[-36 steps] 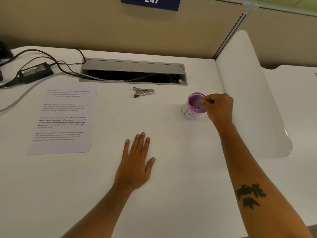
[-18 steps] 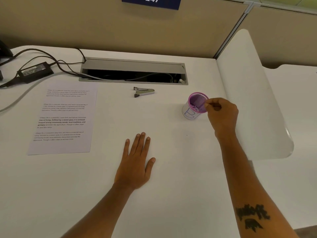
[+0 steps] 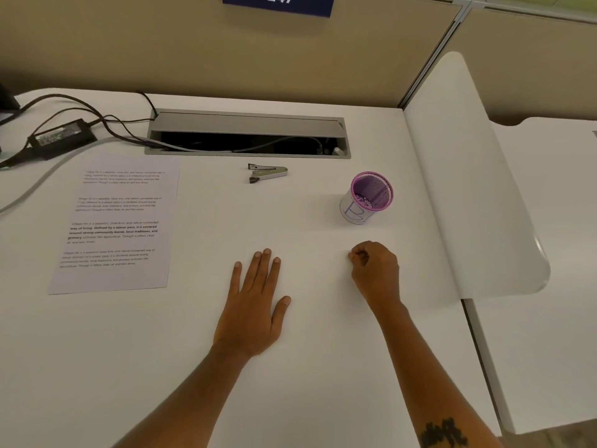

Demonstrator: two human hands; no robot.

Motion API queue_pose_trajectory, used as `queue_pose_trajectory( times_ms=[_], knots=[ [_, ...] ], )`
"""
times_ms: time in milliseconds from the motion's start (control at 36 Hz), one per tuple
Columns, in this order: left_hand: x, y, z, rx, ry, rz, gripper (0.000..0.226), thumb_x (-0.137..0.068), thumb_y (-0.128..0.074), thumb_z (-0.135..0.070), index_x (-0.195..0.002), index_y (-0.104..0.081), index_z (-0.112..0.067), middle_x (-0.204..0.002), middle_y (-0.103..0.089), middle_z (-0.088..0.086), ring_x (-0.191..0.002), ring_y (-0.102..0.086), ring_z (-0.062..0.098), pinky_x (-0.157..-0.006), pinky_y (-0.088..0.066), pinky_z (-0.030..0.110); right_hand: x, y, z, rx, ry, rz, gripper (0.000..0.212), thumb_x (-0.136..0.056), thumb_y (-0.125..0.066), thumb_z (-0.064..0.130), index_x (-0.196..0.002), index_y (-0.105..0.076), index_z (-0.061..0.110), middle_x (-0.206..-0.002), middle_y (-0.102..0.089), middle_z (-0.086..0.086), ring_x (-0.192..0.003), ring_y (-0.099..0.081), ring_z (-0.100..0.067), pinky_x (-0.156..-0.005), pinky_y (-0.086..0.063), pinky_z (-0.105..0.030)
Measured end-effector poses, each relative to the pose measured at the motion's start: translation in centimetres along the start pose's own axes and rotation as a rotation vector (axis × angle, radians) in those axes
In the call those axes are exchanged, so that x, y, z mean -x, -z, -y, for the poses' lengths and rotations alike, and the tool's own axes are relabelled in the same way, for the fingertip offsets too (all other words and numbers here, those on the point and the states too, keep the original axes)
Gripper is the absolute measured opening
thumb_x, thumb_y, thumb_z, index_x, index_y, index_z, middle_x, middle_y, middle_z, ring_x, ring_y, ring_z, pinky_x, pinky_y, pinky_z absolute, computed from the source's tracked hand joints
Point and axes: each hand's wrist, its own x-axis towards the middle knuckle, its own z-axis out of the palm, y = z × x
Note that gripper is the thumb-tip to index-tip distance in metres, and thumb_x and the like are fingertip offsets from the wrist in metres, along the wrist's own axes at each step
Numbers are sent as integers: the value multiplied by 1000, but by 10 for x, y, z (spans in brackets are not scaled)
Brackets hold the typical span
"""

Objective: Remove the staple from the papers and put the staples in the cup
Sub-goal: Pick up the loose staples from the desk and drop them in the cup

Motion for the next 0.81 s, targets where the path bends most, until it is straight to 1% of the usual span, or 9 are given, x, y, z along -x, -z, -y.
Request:
queue_pose_trajectory(
  times_ms=[139,278,389,417,500,556,667,722,806],
  knots=[
    [0,1,0,-4,4,2,75,-111,-24,-54,-172,-7,-14,-182,1,7,-168,4,24,-135,-10,59,-5,-5,0,62,27,-2,3,-93,-73,9,-90,-75,9,-91,-72,-2,-80,-62,-16,-73,-45,-26],
    [0,2,-1,-17,8,10,75,-111,-23,-54,-172,-6,-15,-182,3,7,-168,7,23,-136,-8,57,-7,-8,0,136,102,-18,10,-94,-69,4,-85,-74,6,-85,-69,-6,-70,-56,-16,-67,-42,-26],
    [-1,2,-1,-14,10,11,75,-111,-24,-54,-172,-5,-15,-182,4,6,-168,8,22,-135,-8,57,-7,-12,4,186,109,-4,15,-94,-64,0,-81,-69,3,-80,-64,-8,-69,-60,-24,-62,-51,-35],
    [-1,2,-1,-13,10,13,75,-111,-24,-53,-172,-5,-15,-182,4,6,-168,7,22,-135,-8,57,-6,-12,6,198,102,4,14,-93,-63,-2,-81,-68,2,-81,-63,-9,-70,-59,-26,-62,-51,-35],
    [0,2,-1,-9,8,4,74,-111,-25,-53,-172,-7,-15,-182,2,7,-168,5,23,-135,-9,58,-4,-13,11,248,85,42,10,-89,-64,-7,-84,-65,2,-85,-62,-12,-73,-57,-25,-62,-42,-32],
    [0,2,-1,0,7,1,74,-111,-26,-53,-172,-8,-15,-182,1,7,-168,4,24,-135,-9,58,-2,-14,12,285,85,66,8,-88,-63,-7,-89,-63,1,-89,-62,-13,-76,-56,-26,-63,-40,-32],
    [0,1,0,-9,10,13,75,-111,-24,-54,-172,-5,-16,-182,4,6,-168,7,23,-135,-9,58,-1,-18,10,324,92,97,10,-90,-59,-5,-98,-60,2,-95,-60,-13,-84,-56,-27,-64,-43,-34],
    [0,1,0,-6,11,12,75,-111,-24,-54,-172,-5,-16,-182,3,6,-168,6,23,-135,-9,58,0,-20,8,320,97,96,10,-92,-57,-4,-99,-58,3,-96,-58,-12,-84,-53,-26,-64,-44,-34],
    [0,1,0,-13,12,17,75,-111,-23,-54,-172,-4,-16,-182,4,6,-168,7,23,-135,-10,58,0,-22,5,313,120,92,9,-94,-54,-3,-98,-55,5,-95,-56,-10,-82,-50,-24,-66,-50,-38]
  ],
)
